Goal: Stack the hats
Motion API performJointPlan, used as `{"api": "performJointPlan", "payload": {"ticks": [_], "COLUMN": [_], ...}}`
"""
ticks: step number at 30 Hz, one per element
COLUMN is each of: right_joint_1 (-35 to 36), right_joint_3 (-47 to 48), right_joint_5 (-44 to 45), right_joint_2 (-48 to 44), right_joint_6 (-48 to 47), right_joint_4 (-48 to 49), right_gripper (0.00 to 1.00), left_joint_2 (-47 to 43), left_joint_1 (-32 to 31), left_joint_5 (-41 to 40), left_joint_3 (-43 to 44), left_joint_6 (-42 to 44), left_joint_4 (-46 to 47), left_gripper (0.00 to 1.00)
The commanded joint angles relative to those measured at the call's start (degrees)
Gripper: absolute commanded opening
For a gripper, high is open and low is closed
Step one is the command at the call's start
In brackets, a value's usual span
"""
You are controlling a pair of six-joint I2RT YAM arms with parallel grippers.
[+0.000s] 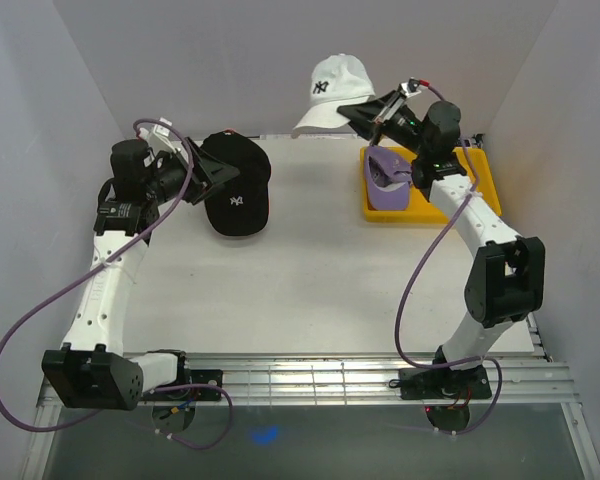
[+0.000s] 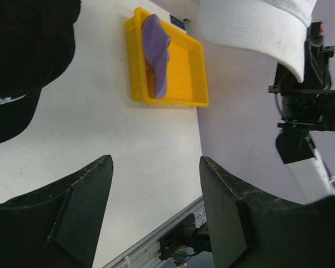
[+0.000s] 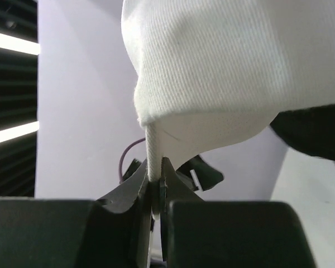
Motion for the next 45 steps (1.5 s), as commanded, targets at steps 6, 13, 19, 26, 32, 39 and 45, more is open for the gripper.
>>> {"api": "performJointPlan", "payload": {"ticks": [6, 13, 19, 26, 32, 39, 45], "right_joint_1": [11.9, 14.5, 16.5, 18.2, 20.2, 20.7, 20.4], "right_joint_3": [10.2, 11.1, 9.5, 12.4, 13.6, 12.8, 14.6], "right_joint_5": [6.4, 8.3, 9.5, 9.5, 8.2, 7.0, 5.0], "right_joint_2": [6.2, 8.0, 8.4, 11.0, 12.2, 12.7, 14.8], "right_joint_6": [17.1, 19.6, 21.8, 23.2, 23.9, 24.8, 25.4], "right_joint_4": [21.6, 25.5, 29.9, 32.6, 33.9, 35.2, 33.8], "right_gripper": [0.08, 0.08, 0.08, 0.08, 0.08, 0.08, 0.08], "left_joint_2": [5.2, 7.3, 8.3, 11.0, 12.1, 12.7, 13.1], "left_joint_1": [0.2, 1.5, 1.7, 1.8, 1.9, 1.9, 2.8], "left_joint_5": [7.3, 9.6, 8.7, 8.8, 7.8, 7.4, 7.5], "left_joint_3": [6.7, 6.1, 1.3, 2.8, 2.8, 3.1, 3.3], "left_joint_6": [-14.5, -27.8, -38.9, -43.7, -46.7, -48.6, -48.6], "left_joint_4": [18.0, 31.2, 42.9, 46.3, 48.8, 51.0, 51.0], "left_gripper": [0.77, 0.86, 0.86, 0.86, 0.86, 0.82, 0.55]}}
